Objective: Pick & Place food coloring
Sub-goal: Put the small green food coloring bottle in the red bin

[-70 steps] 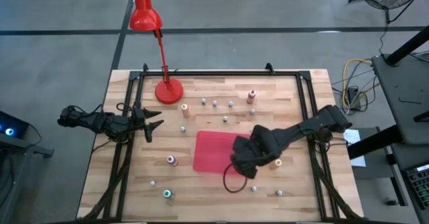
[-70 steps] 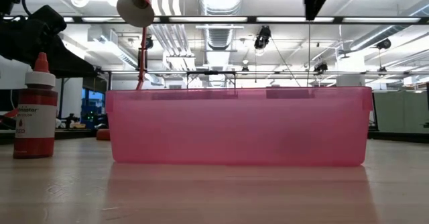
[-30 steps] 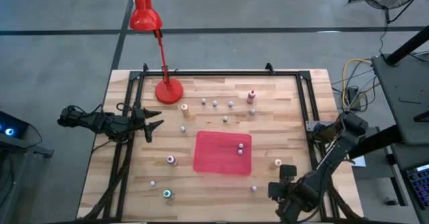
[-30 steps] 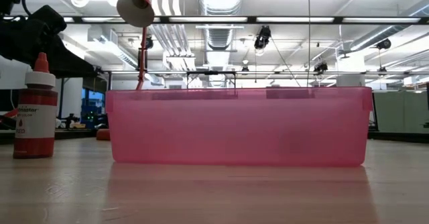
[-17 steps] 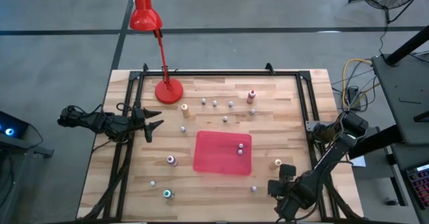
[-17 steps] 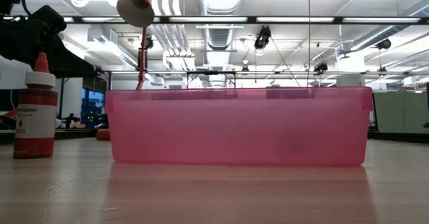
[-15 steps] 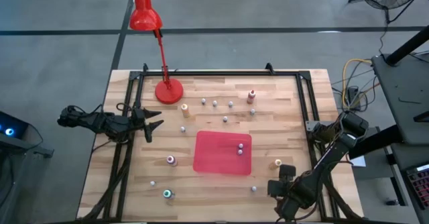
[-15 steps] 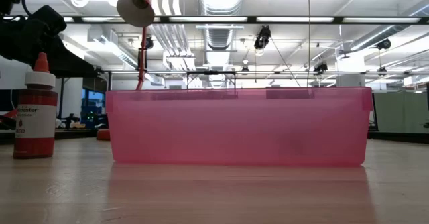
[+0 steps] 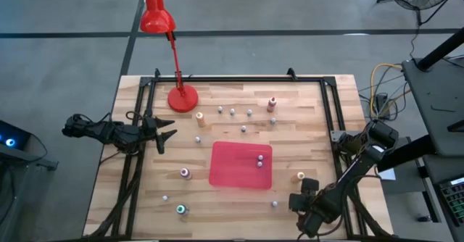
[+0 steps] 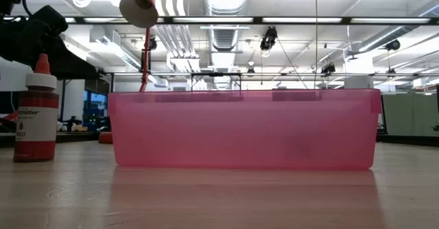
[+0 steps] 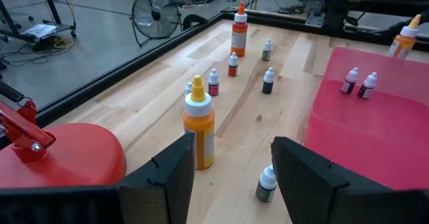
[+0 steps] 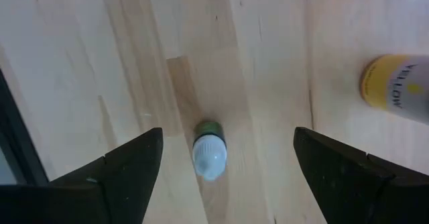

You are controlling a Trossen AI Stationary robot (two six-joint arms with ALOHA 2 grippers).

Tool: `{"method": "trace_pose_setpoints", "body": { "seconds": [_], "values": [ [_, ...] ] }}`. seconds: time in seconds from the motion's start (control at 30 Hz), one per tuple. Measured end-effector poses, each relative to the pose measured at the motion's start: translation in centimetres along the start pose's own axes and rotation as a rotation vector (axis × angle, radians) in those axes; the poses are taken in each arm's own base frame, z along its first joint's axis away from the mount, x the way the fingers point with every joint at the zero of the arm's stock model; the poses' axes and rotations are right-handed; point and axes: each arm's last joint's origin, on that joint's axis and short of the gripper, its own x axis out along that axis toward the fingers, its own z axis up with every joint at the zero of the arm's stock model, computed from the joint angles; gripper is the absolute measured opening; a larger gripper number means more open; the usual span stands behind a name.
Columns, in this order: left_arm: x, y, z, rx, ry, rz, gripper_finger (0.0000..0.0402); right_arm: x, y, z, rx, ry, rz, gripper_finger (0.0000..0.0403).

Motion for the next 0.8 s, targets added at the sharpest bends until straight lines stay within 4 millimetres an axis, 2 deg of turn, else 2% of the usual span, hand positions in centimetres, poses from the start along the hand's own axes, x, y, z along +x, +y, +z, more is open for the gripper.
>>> {"method": "trace_pose_setpoints", "body": {
  "seconds": [0.4, 0.8],
  "values": [
    [0.0, 0.0, 0.0, 0.0, 0.0, 0.0, 0.017, 1.16, -0.49, -0.37, 0.002, 0.003, 0.003, 0.0326],
    [0.0, 0.0, 0.0, 0.0, 0.0, 0.0, 0.017, 1.03, -0.28, -0.39, 0.009, 0.036, 0.029, 0.0267]
  ]
}}
